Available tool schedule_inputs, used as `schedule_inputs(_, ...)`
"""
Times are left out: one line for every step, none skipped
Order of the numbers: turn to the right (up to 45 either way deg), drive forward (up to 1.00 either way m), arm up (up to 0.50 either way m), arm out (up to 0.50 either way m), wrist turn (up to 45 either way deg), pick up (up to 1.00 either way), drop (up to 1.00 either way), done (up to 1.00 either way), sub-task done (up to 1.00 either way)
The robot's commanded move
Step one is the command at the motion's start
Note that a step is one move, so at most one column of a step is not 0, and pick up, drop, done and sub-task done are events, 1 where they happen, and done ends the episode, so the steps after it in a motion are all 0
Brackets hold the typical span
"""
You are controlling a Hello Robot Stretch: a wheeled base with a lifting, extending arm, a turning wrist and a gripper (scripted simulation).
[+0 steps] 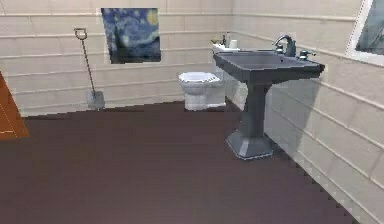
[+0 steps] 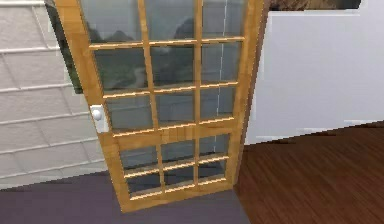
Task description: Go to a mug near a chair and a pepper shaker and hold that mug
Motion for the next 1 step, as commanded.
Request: schedule_inputs(0.0, 0.35, 0.0, 0.0, 0.0, 0.0, 0.0, 0.0, 0.0)
